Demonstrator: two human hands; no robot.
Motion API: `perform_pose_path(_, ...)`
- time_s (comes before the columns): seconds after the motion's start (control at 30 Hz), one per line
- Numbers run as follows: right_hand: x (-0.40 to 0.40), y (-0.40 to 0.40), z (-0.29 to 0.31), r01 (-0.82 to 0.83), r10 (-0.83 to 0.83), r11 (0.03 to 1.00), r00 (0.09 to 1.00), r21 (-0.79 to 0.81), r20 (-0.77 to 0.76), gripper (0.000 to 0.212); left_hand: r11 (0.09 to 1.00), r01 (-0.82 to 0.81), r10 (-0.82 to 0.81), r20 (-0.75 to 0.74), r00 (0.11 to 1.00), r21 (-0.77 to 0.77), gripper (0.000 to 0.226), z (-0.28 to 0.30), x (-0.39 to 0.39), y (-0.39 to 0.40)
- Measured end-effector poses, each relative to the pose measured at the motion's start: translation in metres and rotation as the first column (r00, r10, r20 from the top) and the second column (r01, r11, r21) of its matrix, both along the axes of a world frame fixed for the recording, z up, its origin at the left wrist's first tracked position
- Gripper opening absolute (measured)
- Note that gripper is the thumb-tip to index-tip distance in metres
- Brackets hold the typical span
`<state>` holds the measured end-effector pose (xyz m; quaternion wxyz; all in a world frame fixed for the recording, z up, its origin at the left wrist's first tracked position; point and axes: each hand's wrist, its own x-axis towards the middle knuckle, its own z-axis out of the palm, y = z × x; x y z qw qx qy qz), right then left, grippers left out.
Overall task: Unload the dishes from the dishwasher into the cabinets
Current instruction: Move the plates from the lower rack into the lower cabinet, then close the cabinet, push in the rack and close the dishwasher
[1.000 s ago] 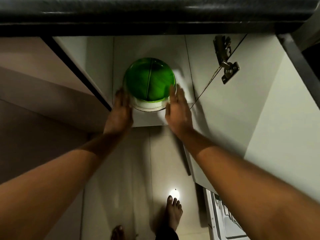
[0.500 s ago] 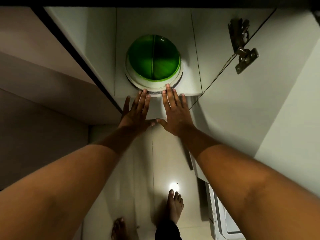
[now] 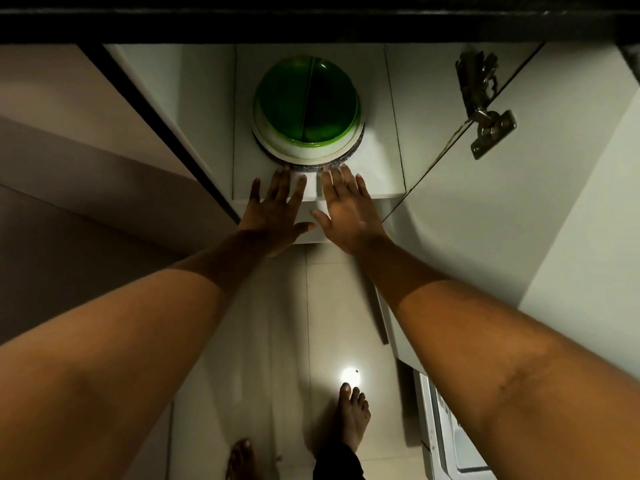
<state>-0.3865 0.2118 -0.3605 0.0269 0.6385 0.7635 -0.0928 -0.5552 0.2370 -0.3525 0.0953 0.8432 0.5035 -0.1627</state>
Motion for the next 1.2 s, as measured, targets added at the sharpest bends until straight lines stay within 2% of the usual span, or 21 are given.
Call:
perform_pose_path(0.13, -0.001, -0.021, 0.032, 0.114, -0.111, 0.992, 0.992, 0.051, -0.055, 0.047, 0.998, 0.009, -0.016, 0.128, 0.992, 0.055, 0.072, 0.021, 0.001, -0.022)
perform_pose_path(0.23, -0.004, -0.044, 0.06, 0.125, -0.117, 0.984, 0.991, 0.127, -0.065, 0.023, 0.998, -0.033, 0.017, 0.243, 0.97, 0.062, 0.062, 0.049, 0.001, -0.048)
perform_pose_path(0.3, -0.005, -0.059, 0.085, 0.133, -0.115, 0.972, 0.988, 0.193, -0.1, 0.017, 0.995, -0.079, 0.057, 0.305, 0.951, 0.062, 0.054, 0.079, 0.0, -0.068)
perform_pose_path(0.4, -0.006, -0.082, 0.122, 0.138, -0.12, 0.979, 0.986, 0.153, -0.118, 0.021, 0.995, -0.096, 0.093, 0.26, 0.961, -0.002, 0.048, 0.118, -0.002, -0.097)
perform_pose_path(0.6, -0.01, -0.154, 0.209, 0.153, -0.13, 0.953, 0.986, 0.262, -0.103, 0.02, 0.982, -0.117, 0.068, 0.307, 0.949, 0.146, 0.045, 0.203, -0.022, -0.163)
perform_pose_path(0.9, -0.018, -0.27, 0.355, 0.26, -0.247, 0.921, 0.966, 0.29, -0.081, 0.037, 0.976, -0.093, 0.025, 0.326, 0.945, 0.195, 0.049, 0.343, -0.048, -0.26)
perform_pose_path(1.07, -0.012, -0.314, 0.399, 0.325, -0.314, 0.895, 0.946, 0.305, -0.085, 0.036, 0.974, -0.049, -0.015, 0.281, 0.96, 0.22, 0.058, 0.388, -0.042, -0.292)
perform_pose_path(1.2, 0.011, -0.331, 0.421, 0.383, -0.369, 0.876, 0.924, 0.293, -0.102, 0.039, 0.972, -0.084, -0.007, 0.383, 0.924, 0.221, 0.065, 0.412, -0.021, -0.306)
